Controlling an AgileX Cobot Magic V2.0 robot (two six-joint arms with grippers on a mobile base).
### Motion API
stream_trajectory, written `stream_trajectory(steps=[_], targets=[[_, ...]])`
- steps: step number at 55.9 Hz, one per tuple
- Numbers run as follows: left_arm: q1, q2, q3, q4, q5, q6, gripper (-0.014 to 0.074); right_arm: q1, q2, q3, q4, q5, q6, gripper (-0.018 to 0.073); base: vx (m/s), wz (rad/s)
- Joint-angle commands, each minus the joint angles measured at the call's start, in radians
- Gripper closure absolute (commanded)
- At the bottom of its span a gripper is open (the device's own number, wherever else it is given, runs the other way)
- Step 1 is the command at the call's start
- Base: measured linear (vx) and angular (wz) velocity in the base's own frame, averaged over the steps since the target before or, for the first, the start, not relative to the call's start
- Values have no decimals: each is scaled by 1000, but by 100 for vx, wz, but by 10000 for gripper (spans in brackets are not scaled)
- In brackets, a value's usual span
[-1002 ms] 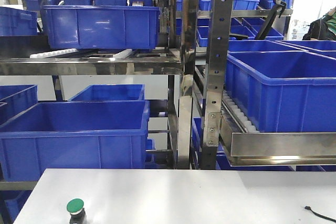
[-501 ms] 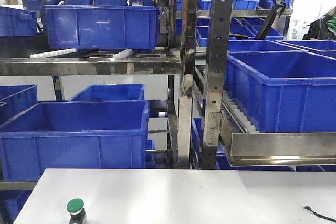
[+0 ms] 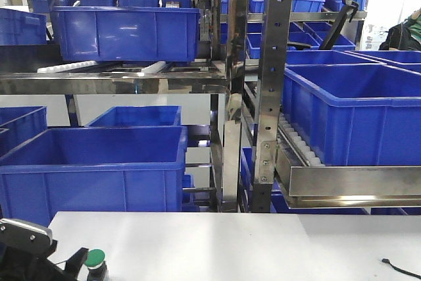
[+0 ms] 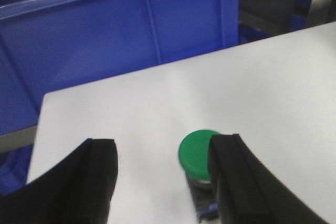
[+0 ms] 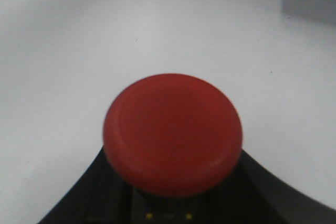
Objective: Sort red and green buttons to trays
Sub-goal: 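Lower the left gripper around the green-capped button and close it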
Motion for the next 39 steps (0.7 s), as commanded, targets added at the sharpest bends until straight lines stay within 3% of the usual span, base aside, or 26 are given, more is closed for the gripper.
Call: stream_trajectory(steps=[1,18,29,39], targets=[[-9,11,-22,37,-172,-38,103,-2,-38,-5,-7,-246,0,571,0,0],[-9,50,-22,43,-173,-40,103,-2,-38,-5,1,-245,0,571,0,0],[-9,57,-22,141,-130,-37,103,-2,-38,-5,19,-244,0,571,0,0],[-9,98,-22,143,-104,-44,103,-2,-38,-5,19,-244,0,571,0,0]])
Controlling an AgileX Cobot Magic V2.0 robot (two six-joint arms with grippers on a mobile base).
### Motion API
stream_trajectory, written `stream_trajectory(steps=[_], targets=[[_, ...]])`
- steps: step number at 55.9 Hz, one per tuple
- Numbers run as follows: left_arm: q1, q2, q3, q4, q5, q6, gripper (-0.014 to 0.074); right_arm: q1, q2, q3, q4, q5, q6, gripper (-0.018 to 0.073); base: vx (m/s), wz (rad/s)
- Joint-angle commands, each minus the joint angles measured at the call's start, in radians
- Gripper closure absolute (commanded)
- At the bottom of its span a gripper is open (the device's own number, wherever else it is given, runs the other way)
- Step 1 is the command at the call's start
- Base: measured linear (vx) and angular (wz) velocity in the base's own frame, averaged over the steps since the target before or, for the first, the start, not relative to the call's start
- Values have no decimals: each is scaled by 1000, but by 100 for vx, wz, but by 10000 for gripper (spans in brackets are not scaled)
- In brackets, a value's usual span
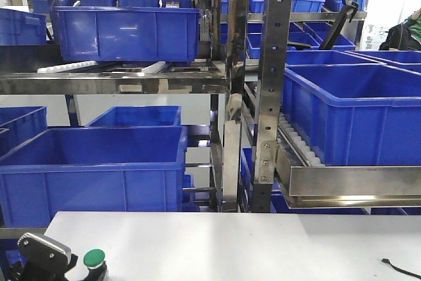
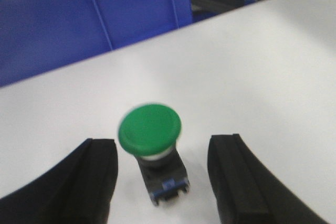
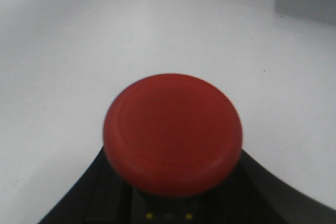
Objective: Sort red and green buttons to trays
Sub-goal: 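Lower the left gripper around the green-capped button and close it, then lift the green-capped button off the table with the left gripper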
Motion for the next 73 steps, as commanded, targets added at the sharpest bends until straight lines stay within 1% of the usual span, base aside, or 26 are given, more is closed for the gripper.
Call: stream_trajectory(steps=[1,21,25,33,41,61,73], targets=[[-5,-17,-21,-4,-59,-18,103,-2,-38,-5,1,-243,0,571,0,0],[-5,31,-25,-13,-120,-32,103,-2,-38,-5,-3,-243,0,571,0,0],[-5,45,-25,-32,-137,-36,103,-2,-38,-5,-3,-243,0,571,0,0],[-5,70,-25,-93,-159,-38,103,-2,-38,-5,-6,-242,0,571,0,0],[-5,73,-33,-91,-171,-38,103,-2,-38,-5,-6,-242,0,571,0,0],[-5,80,-158,-87,22,-38,103,-2,-38,-5,-6,-242,0,571,0,0],[-5,132,-165,-86,23,-74,103,-2,-38,-5,-2,-242,0,571,0,0]])
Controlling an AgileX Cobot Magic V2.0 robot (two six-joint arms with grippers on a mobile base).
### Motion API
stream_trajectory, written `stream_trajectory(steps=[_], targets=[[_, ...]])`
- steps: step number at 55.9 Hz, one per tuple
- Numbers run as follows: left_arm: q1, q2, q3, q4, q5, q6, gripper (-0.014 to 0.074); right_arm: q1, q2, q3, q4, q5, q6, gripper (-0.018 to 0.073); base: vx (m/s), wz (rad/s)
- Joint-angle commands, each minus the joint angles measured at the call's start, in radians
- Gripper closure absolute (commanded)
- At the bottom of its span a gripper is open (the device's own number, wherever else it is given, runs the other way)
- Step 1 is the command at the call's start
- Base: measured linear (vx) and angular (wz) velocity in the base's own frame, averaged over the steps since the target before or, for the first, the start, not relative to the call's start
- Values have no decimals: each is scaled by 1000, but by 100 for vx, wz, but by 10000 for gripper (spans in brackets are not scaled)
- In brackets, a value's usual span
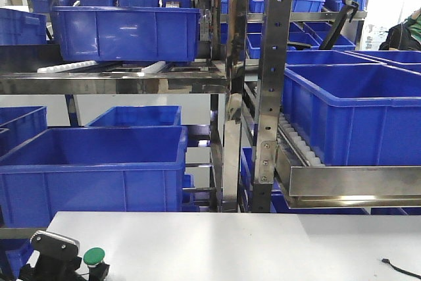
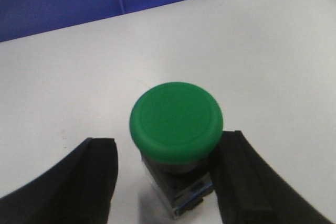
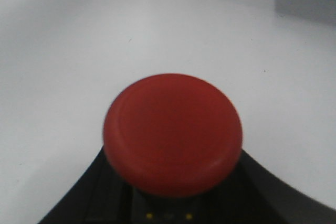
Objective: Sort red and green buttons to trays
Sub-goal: 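Lift the green-capped button off the table with the left gripper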
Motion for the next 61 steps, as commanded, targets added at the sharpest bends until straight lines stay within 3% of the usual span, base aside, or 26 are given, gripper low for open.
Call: stream_trajectory(steps=[1,12,24,47,53,61], targets=[[-4,-15,-17,-10,-40,-22,103,-2,-38,-5,0,-243,0,571,0,0],[-4,11,-17,-6,-116,-38,103,-2,-38,-5,-1,-244,0,571,0,0],[-4,19,-17,-6,-127,-86,114,-2,-38,-5,-1,-244,0,571,0,0],[-4,19,-17,-7,-119,-88,131,-2,-38,-5,-1,-244,0,571,0,0],[-4,19,-17,-7,-115,-88,160,-2,-38,-5,-1,-244,0,571,0,0],[-4,19,-17,-7,-95,-88,267,-2,-38,-5,-1,-244,0,571,0,0]])
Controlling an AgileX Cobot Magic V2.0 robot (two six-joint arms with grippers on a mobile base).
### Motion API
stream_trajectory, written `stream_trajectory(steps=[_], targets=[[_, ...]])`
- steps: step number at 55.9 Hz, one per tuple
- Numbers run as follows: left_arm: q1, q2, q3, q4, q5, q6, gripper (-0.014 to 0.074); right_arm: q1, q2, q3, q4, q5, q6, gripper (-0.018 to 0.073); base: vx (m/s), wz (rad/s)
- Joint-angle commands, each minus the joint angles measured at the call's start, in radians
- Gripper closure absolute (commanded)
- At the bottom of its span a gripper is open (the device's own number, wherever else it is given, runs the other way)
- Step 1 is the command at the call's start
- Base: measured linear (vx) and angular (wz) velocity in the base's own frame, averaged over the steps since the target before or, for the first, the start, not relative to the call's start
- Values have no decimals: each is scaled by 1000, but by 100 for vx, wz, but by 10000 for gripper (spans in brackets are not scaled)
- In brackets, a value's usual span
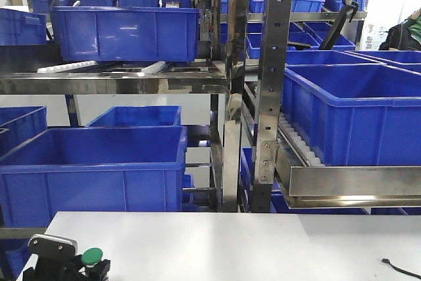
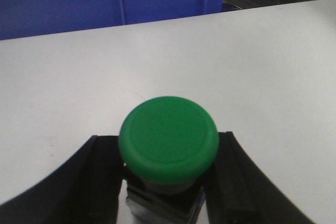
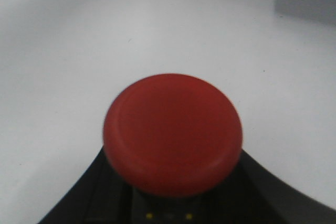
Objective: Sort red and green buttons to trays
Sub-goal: 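Lift the green-capped button off the table with the left gripper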
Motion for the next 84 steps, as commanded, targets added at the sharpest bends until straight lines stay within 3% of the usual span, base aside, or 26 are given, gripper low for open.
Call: stream_trajectory(steps=[1,15,56,71,84], targets=[[-3,-33,-13,-10,13,-4,292,-2,-38,-5,-2,-243,0,571,0,0],[-3,-33,-13,-10,23,-3,601,-2,-38,-5,-2,-242,0,571,0,0],[-3,-291,-13,-6,64,26,598,-2,-38,-5,-2,-243,0,571,0,0],[-3,-442,-13,75,245,25,597,-2,-41,-5,-10,-244,6,571,0,0],[-3,-607,-13,91,461,22,597,-2,-144,-5,-13,-230,163,568,0,0]])
